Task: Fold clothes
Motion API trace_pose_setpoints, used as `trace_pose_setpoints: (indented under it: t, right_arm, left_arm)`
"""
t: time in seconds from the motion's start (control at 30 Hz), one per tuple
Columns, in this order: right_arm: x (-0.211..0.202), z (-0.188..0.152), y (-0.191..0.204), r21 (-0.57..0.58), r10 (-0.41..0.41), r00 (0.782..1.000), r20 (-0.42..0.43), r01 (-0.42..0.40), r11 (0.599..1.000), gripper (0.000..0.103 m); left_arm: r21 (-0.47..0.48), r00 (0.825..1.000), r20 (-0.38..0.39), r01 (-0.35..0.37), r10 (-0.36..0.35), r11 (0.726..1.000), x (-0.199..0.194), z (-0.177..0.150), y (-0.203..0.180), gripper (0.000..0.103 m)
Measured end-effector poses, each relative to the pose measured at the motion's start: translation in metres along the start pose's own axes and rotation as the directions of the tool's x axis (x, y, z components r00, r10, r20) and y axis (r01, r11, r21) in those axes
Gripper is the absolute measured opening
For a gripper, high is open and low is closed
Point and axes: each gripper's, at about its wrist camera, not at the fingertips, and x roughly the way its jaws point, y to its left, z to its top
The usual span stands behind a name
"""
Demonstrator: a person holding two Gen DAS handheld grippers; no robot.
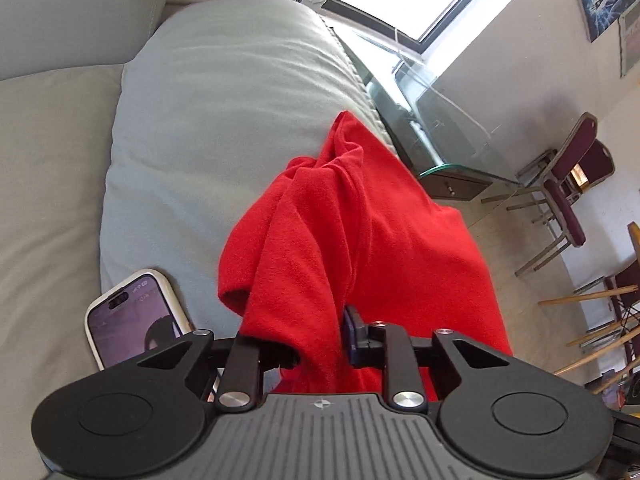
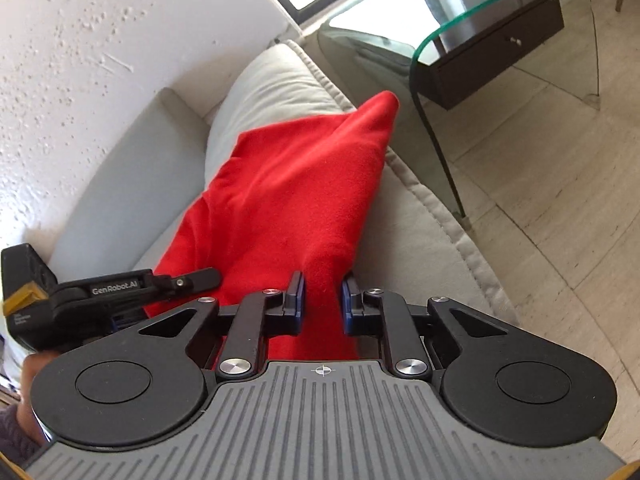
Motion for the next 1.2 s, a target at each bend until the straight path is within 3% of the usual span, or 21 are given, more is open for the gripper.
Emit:
trace_pose_setpoints:
  t: [0.03,0.1,0.13,0.2,0.23,0.27,0.33,0.4,0.5,0.63,0.7,0.73,0.8,0.83,0.9,0.97,1.03,1.07,1.1,1.17,1.2]
  right_arm:
    - [0.000,-0.001,-0.001,0.012,-0.015,1.000,-0.026,0.015,1.000,0.019]
    - [0.002,-0.004,-0.004,0.021,-0.065,0.994,-0.083,0.067,0.998,0.023]
    - [0.001,-0.006,-0.006,0.021,-0.088,0.991,-0.103,0.090,0.996,0.024]
    - [-0.017,-0.011,-0.005,-0.006,-0.117,0.991,-0.068,0.117,0.993,0.044]
    - [-0.025,-0.013,-0.005,-0.019,-0.131,0.990,-0.050,0.131,0.991,0.047]
    - [-0.034,-0.015,-0.005,-0.029,-0.138,0.990,-0.029,0.137,0.990,0.047]
    - [-0.044,-0.013,0.000,-0.025,-0.088,0.995,0.040,0.089,0.996,0.046]
    - [-0.049,-0.008,0.011,-0.044,-0.050,0.991,0.125,0.056,0.997,0.032]
    - [-0.030,0.014,0.042,-0.118,-0.052,0.970,0.239,0.083,0.990,0.025]
    - [0.027,0.052,0.059,-0.106,-0.078,0.964,0.255,0.108,0.988,0.028]
    - [0.055,0.062,0.051,-0.037,-0.087,0.975,0.205,0.096,0.995,0.028]
    - [0.058,0.061,0.045,-0.020,-0.120,0.969,0.216,0.128,0.992,0.026]
    - [0.066,0.059,0.032,0.013,-0.186,0.953,0.237,0.189,0.982,0.006]
    - [0.067,0.058,0.026,0.033,-0.225,0.942,0.249,0.224,0.974,0.002]
    - [0.052,0.056,0.012,0.095,-0.346,0.894,0.284,0.333,0.938,0.012]
    - [0.031,0.058,-0.004,0.154,-0.396,0.873,0.286,0.366,0.918,0.012]
    - [0.013,0.058,-0.006,0.171,-0.375,0.886,0.274,0.339,0.925,0.013]
    - [0.005,0.055,0.000,0.153,-0.364,0.892,0.269,0.333,0.930,0.019]
    - [-0.003,0.052,0.007,0.133,-0.353,0.897,0.265,0.329,0.935,0.034]
    - [-0.021,0.042,0.030,0.057,-0.355,0.896,0.266,0.353,0.934,0.053]
    - [-0.029,0.037,0.042,0.015,-0.361,0.893,0.270,0.371,0.929,0.054]
  left_arm:
    - [0.006,0.999,-0.011,-0.032,0.032,0.999,-0.002,0.000,0.003,0.050]
    - [0.020,0.995,-0.031,-0.095,0.095,0.995,-0.005,0.000,0.008,0.056]
    - [0.038,0.993,-0.025,-0.118,0.119,0.992,-0.006,0.000,0.007,0.054]
    - [0.099,0.989,0.029,-0.147,0.145,0.984,-0.008,-0.002,-0.003,0.050]
    - [0.129,0.986,0.056,-0.162,0.156,0.978,-0.009,-0.003,-0.007,0.043]
    - [0.159,0.983,0.084,-0.178,0.166,0.971,-0.011,-0.004,-0.012,0.037]
    - [0.215,0.973,0.141,-0.211,0.183,0.953,-0.013,-0.006,-0.022,0.014]
    - [0.269,0.960,0.198,-0.246,0.197,0.931,-0.015,-0.008,-0.032,0.015]
    - [0.344,0.936,0.284,-0.302,0.209,0.889,-0.019,-0.011,-0.046,0.019]
    - [0.409,0.923,0.296,-0.356,0.247,0.840,0.025,0.007,-0.067,0.022]
    - [0.422,0.915,0.285,-0.388,0.287,0.819,0.045,0.012,-0.068,0.018]
    - [0.421,0.913,0.274,-0.395,0.301,0.817,0.048,0.014,-0.067,0.018]
    - [0.413,0.908,0.259,-0.412,0.329,0.812,0.045,0.016,-0.065,0.019]
    - [0.408,0.908,0.247,-0.414,0.338,0.814,0.042,0.017,-0.064,0.019]
    - [0.391,0.917,0.216,-0.396,0.336,0.831,0.031,0.018,-0.061,0.019]
    - [0.370,0.933,0.197,-0.355,0.301,0.858,0.016,0.015,-0.060,0.019]
    - [0.351,0.945,0.189,-0.319,0.267,0.880,-0.001,0.009,-0.062,0.020]
    - [0.345,0.949,0.186,-0.305,0.254,0.888,-0.009,0.006,-0.064,0.020]
    - [0.343,0.952,0.182,-0.296,0.246,0.891,-0.016,0.003,-0.066,0.024]
    - [0.348,0.959,0.174,-0.274,0.226,0.897,-0.035,-0.005,-0.071,0.034]
    - [0.355,0.962,0.173,-0.262,0.213,0.897,-0.045,-0.009,-0.073,0.039]
